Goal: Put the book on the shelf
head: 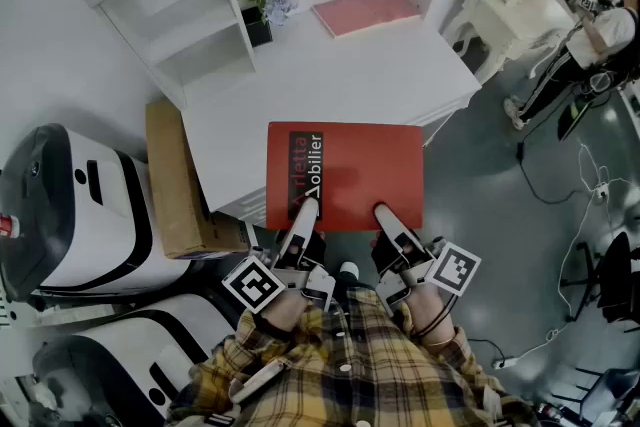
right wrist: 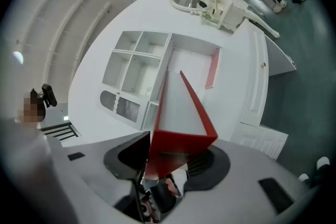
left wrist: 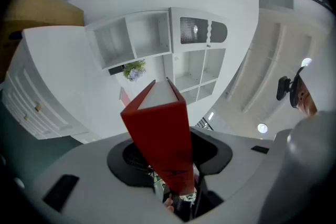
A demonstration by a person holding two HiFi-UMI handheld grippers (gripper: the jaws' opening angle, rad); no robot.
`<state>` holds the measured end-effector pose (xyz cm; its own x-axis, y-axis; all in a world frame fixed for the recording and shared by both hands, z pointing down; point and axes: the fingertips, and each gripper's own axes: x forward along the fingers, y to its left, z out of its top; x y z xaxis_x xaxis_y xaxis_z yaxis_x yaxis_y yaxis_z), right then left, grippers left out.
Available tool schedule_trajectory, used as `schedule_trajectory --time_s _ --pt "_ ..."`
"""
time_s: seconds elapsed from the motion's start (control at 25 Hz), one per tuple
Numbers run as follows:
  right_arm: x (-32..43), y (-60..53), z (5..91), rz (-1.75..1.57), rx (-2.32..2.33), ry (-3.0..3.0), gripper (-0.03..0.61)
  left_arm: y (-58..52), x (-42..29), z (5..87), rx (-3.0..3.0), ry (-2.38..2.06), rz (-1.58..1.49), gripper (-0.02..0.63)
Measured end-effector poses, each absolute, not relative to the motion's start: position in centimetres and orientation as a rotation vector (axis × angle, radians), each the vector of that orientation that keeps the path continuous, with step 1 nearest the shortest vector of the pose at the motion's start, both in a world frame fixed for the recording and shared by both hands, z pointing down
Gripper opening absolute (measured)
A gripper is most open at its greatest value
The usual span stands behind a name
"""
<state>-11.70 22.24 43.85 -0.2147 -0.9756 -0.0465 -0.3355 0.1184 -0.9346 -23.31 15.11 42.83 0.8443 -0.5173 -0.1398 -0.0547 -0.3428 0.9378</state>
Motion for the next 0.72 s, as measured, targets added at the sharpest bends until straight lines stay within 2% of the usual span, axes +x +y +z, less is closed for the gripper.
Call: schedule_trajectory --time_s 0.72 --pt "-9.3 23.2 43.1 -1.087 -1.261 1.703 0.204 16.5 -21.3 41.6 1.923 -0.434 -0.561 0.189"
